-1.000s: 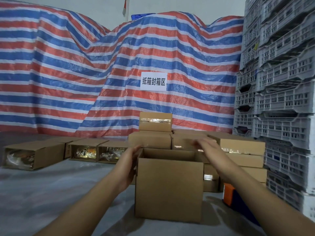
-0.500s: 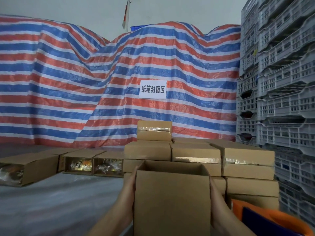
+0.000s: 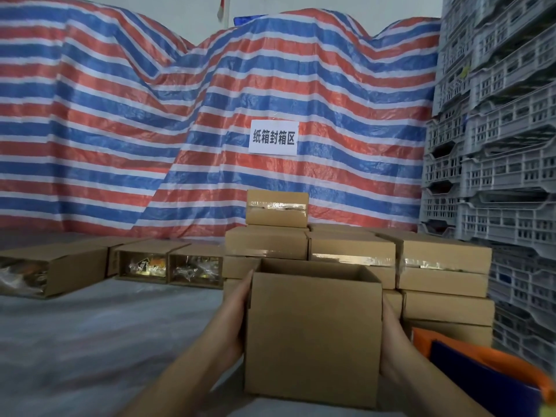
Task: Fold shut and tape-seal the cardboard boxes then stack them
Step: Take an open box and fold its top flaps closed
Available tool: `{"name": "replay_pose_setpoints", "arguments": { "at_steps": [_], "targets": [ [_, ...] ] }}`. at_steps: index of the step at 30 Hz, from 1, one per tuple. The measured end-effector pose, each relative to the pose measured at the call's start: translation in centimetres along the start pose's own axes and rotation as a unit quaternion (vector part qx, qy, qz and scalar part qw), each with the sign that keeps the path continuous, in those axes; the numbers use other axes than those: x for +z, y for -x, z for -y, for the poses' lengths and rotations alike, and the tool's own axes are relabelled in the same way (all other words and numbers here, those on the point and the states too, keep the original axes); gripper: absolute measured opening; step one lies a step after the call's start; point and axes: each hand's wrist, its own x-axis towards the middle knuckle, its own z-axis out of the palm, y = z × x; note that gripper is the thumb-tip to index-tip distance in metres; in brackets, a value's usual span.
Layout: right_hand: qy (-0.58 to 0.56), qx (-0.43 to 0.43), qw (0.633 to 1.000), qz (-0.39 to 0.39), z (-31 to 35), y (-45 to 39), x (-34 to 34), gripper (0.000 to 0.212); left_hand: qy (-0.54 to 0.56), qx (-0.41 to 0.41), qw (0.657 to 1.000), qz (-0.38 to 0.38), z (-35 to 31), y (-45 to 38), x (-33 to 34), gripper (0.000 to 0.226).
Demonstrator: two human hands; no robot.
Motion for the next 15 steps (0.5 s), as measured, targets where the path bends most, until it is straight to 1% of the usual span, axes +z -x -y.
{"name": "replay_pose_setpoints", "arguments": {
  "at_steps": [3,5,6,8,9,11,13,15],
  "targets": [
    [0.000,-0.009,1.000,-0.005,-0.1,0.0,0.1,0.066,0.000,0.003,1.000,0.004,-0.3,0.3,0.3,0.035],
    [0.010,-0.013,1.000,-0.008,0.0,0.1,0.2,0.062,-0.008,0.066,0.997,-0.031,-0.5,-0.1,0.3,0.024],
    [0.014,-0.014,1.000,-0.010,0.1,0.1,0.2,0.061,-0.025,0.113,0.992,-0.054,-0.7,-0.1,0.3,0.026],
    [0.026,-0.017,0.999,-0.014,0.1,0.1,0.1,0.060,-0.083,0.194,0.975,-0.075,-1.1,-0.1,-0.1,0.043],
    [0.032,-0.019,0.999,-0.012,0.1,0.1,0.1,0.060,-0.115,0.223,0.966,-0.068,-1.3,0.0,-0.3,0.051],
    [0.042,-0.019,0.999,-0.010,0.1,0.0,0.1,0.061,-0.173,0.257,0.950,-0.035,-1.8,0.1,-0.7,0.057],
    [0.049,-0.024,0.998,-0.016,0.1,-0.1,0.1,0.059,-0.226,0.268,0.936,0.007,-2.8,0.2,-1.0,0.056],
    [0.049,-0.026,0.998,-0.017,0.1,0.0,0.0,0.059,-0.260,0.259,0.930,0.032,-3.7,0.2,-1.3,0.050]
  ]
}}
